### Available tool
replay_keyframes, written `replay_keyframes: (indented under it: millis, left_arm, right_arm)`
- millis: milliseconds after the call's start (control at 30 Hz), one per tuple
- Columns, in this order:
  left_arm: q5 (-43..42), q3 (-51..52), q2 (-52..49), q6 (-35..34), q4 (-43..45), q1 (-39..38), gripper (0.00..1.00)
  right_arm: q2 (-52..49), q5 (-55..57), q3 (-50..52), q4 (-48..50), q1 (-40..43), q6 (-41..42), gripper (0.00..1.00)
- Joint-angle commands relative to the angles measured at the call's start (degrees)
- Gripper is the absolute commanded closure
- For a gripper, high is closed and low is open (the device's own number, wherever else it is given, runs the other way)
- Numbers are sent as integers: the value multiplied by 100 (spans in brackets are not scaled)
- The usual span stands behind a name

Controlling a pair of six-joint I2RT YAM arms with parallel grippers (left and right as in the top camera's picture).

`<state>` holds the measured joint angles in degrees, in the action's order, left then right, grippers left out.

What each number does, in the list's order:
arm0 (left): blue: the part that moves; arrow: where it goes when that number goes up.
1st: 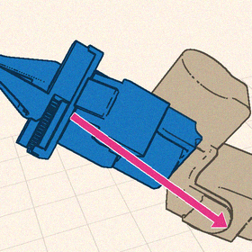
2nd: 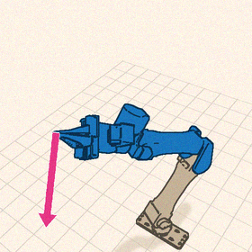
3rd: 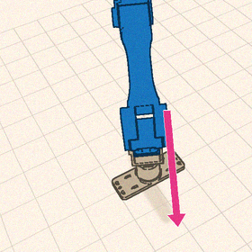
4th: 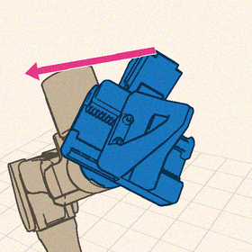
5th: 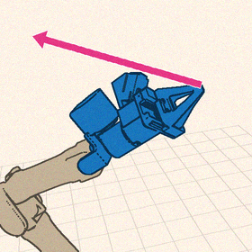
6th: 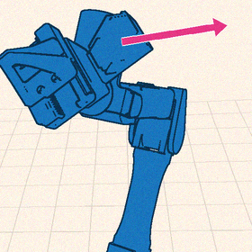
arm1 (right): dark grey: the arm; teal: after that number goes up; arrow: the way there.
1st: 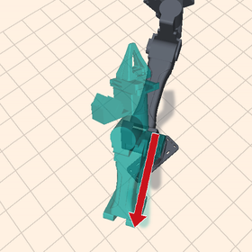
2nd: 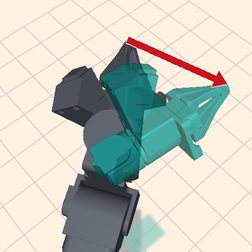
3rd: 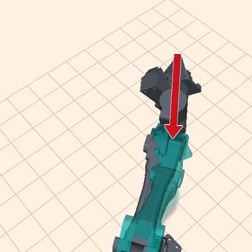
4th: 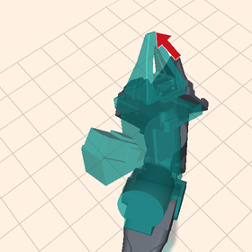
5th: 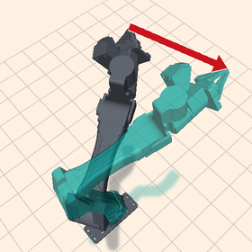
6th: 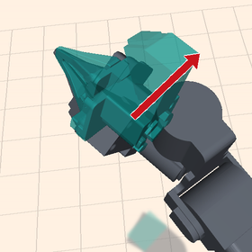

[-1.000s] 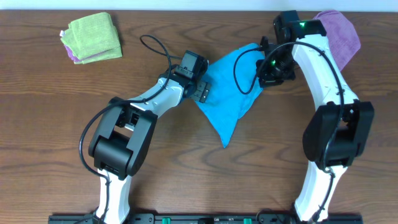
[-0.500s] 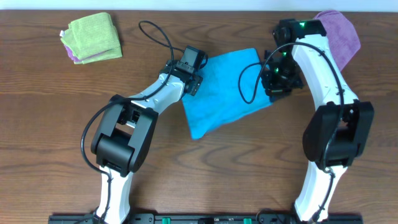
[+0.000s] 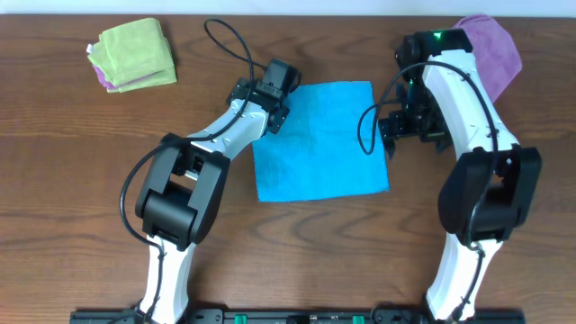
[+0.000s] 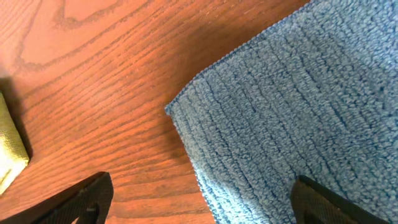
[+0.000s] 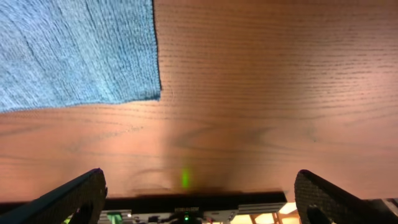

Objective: Fold the cloth
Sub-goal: 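Release the blue cloth and move both grippers to its bottom corners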

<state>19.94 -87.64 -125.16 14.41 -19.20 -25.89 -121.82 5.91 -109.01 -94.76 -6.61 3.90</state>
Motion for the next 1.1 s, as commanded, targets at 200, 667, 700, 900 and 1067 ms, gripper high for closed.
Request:
replay_keyframes:
  millis: [200,667,700,900,1067]
  left_arm:
    - [101,-649,55,-105,-319,-55,4]
    - [-2581,-1283,1176,-1346,-3171,42,48]
    - [-2804,-1270,1276,-1408,-3307,70,50]
    - [-3008,-728,2015,-1554,-3652,122,61]
    - [-2990,844,3440,-1875,-3110,142,58]
  right_arm:
    - [22,-87,-35,931,-44,-179,9]
    - [953,-1193,-529,1635,754,-728,21]
    - [1091,-1386,-525,1598,850,-828,21]
    - [1921,-1864,-46,1530,1073,-1045,16]
    - [3510,-1862,1613,2498,1071,-1045,10]
